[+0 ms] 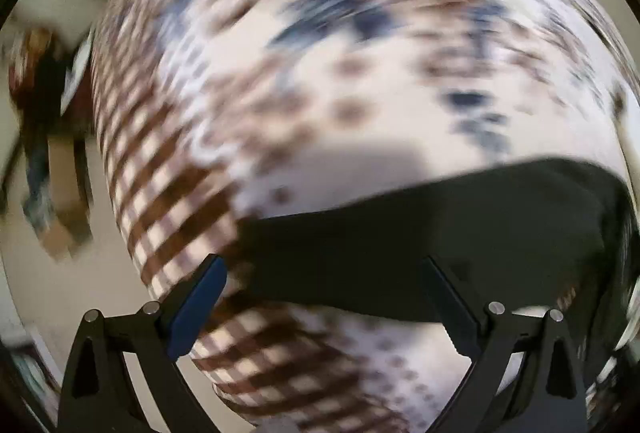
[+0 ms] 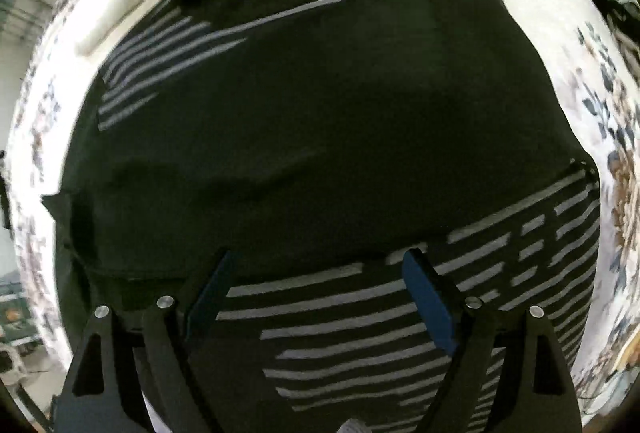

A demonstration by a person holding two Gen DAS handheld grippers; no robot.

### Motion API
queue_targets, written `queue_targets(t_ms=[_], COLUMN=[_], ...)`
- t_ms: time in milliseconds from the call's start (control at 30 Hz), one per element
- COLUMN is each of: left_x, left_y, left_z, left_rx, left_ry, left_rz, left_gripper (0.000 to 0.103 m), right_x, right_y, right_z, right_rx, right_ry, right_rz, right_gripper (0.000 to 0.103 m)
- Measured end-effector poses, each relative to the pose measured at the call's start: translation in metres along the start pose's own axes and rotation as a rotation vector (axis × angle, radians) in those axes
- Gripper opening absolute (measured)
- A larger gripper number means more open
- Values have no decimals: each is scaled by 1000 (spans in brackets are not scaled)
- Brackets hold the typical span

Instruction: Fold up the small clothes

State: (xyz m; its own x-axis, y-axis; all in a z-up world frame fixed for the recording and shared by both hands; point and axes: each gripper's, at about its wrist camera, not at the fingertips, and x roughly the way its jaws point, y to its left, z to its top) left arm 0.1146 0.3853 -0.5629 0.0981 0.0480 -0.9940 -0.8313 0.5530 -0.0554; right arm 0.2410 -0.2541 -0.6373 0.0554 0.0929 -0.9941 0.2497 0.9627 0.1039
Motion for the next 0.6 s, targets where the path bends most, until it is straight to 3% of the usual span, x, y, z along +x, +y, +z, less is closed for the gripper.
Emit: queue_targets(t_ms=[67, 133, 200, 233, 267, 433, 600], left_x=[23, 39, 34, 28, 22, -27, -65], left_y=[21, 29, 23, 18, 14, 15, 19], left_z=[4, 8, 11, 12, 14, 44, 103], left_rx=[-76, -115, -69, -32, -8, -7, -10], left_ry=[43, 55, -3, -32, -54, -202, -331], left_rz=[-13, -73, -78, -69, -48, -142, -222], left_gripper=[99, 97, 69, 35, 7, 6, 6], right_x=[5, 5, 5, 4, 3, -3, -11], right_y=[11, 17, 24, 30, 35, 54, 66], right_z=[-2, -5, -8, -11, -13, -25, -34], right_rx=[9, 19, 16, 6, -9, -59, -60], right_ry=[10, 20, 31, 32, 33, 36, 37], right_rz=[-2, -4, -12, -18, -26, -19, 30], right_gripper=[87, 87, 87, 87, 87, 87, 87])
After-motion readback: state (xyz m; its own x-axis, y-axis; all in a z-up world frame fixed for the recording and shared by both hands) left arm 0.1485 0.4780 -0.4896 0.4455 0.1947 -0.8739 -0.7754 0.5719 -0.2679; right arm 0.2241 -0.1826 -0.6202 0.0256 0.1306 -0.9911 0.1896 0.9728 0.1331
